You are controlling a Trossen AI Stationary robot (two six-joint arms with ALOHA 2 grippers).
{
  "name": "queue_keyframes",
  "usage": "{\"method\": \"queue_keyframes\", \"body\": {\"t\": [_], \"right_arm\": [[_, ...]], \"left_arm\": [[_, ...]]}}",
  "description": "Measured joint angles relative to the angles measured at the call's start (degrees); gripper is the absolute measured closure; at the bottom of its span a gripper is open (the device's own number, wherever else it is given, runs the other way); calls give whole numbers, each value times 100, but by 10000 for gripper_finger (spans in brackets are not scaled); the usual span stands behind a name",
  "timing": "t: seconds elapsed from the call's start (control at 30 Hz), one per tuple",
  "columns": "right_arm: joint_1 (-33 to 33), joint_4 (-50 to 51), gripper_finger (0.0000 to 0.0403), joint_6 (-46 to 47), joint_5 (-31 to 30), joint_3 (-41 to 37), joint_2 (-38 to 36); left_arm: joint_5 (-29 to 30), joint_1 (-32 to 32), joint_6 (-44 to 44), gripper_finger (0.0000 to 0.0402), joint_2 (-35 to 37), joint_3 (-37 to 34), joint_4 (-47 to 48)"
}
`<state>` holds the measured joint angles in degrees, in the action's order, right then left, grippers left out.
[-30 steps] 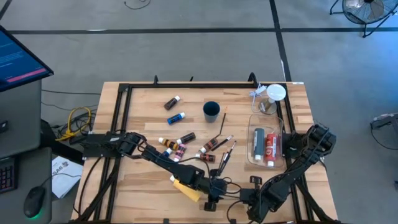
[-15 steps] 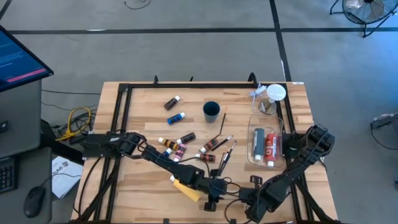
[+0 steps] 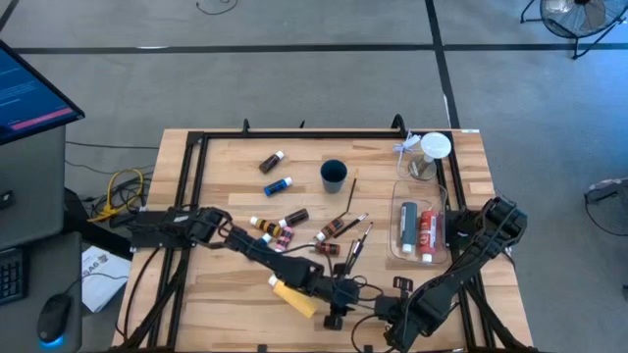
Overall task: Pick & Place Paint Supplies
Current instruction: Put the paint brush into the blue cup
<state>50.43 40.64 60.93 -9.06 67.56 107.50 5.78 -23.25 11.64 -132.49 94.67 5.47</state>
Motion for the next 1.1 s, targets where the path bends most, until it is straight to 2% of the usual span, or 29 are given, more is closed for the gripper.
{"method": "queue_keyframes", "body": {"t": [0.4, 0.87, 1.1], "right_arm": [[-79, 587, 403, 0, -153, 401, -18], [-212, 566, 403, 0, -151, 405, -81], [-216, 560, 403, 1, -151, 407, -81]], "left_arm": [[-322, 80, -239, 247, 0, 0, -61], [-439, 73, -212, 247, -255, 2, -329], [-482, 84, 83, 247, -326, 9, -410]]}}
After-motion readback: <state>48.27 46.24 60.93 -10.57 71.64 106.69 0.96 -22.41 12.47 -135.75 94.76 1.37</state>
